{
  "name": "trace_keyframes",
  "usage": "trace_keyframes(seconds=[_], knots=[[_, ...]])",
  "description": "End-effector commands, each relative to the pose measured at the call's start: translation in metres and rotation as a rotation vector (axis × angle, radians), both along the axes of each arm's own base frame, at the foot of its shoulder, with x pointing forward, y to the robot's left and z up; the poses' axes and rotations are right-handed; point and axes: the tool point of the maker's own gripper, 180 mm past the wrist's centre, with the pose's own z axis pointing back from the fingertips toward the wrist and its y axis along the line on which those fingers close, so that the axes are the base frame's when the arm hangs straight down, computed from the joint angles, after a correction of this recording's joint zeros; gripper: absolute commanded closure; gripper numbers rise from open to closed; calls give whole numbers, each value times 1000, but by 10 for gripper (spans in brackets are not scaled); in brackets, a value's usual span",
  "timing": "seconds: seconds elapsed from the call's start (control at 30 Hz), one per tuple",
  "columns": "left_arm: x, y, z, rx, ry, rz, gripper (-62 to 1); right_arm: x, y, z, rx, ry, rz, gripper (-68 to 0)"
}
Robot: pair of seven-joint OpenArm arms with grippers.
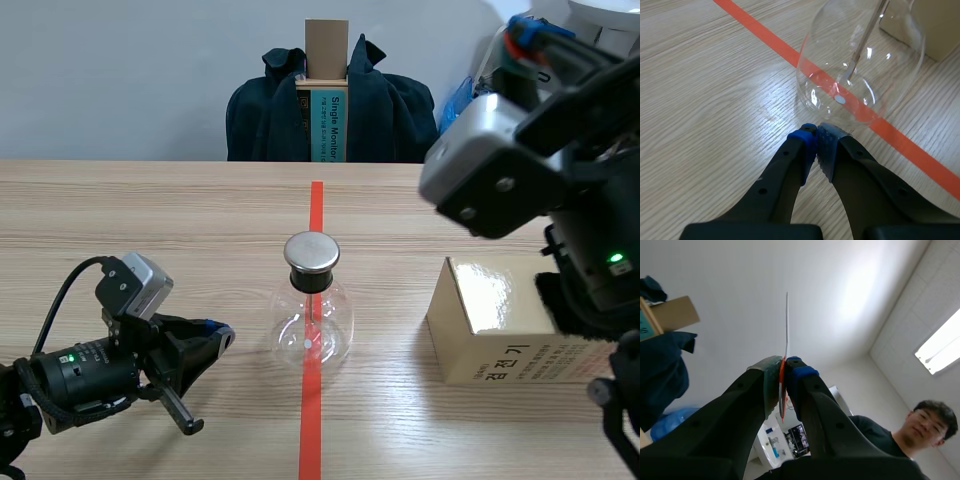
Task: Do the electroscope experiment.
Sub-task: 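Bring the plate to the electroscope and point at the metal foil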
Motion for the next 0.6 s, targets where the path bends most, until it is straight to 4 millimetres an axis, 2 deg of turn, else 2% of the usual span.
trace_keyframes(seconds=[0.0,0.2,0.4,0.57], knots=[[3,-7,10,-25,-34,-7,-18,2,1,-9,-8,14,-15,-7],[4,-8,12,-31,-41,-7,-18,-1,24,-57,-86,122,34,-7],[4,-8,12,-33,-42,-8,-18,-6,31,-103,-139,230,52,-7],[4,-8,13,-34,-43,-7,-18,-10,32,-126,-168,271,44,-7]])
